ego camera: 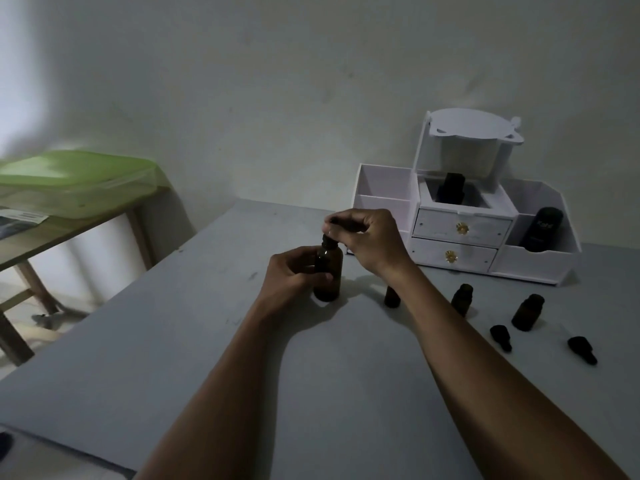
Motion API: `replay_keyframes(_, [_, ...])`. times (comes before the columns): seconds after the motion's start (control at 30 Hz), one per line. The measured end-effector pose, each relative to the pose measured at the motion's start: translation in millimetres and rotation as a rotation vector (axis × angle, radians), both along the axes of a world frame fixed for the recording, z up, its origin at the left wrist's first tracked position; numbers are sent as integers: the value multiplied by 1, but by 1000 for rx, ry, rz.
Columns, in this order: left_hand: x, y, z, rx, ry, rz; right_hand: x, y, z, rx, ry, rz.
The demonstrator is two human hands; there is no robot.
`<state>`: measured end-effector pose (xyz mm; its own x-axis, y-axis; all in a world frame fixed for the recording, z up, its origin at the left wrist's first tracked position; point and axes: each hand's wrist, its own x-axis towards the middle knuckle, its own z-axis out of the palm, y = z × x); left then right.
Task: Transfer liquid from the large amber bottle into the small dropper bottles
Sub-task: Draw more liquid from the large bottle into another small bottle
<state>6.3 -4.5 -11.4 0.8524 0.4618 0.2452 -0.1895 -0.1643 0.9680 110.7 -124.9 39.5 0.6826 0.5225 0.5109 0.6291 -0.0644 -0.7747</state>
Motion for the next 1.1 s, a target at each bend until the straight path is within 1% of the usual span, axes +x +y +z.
replay_keyframes(0.13, [0,4,-1,20,6,-20,2,1,-3,-20,-19,1])
replay_keyframes(0.33, [0,4,-1,19,17,-30,-1,5,-3,9,-21,-24])
replay_keyframes(0.63, [2,5,-5,52,31,-19,-6,11,-5,57,-98,-123])
replay_keyframes(0.7, [1,4,-6,35,36,-7,-8,11,-5,60,-97,-132])
replay_keyframes(0.8, [0,0,-6,-39,44,8,-11,8,-4,49,-97,-126])
replay_keyframes(0.87, [0,-1,-6,-48,53,13,-12,4,1,74,-92,-129])
replay_keyframes(0.93, [0,-2,-6,-20,66,16,-13,2,12,106,-90,-124])
replay_keyframes(1.0, [0,-2,-6,32,37,36,-14,-2,31,151,-93,-103])
replay_keyframes(1.03, [0,-3,-5,77,6,67,-16,-5,42,187,-98,-93])
replay_keyframes(1.1, [1,-7,-4,153,-61,223,-19,-14,65,267,-117,-76])
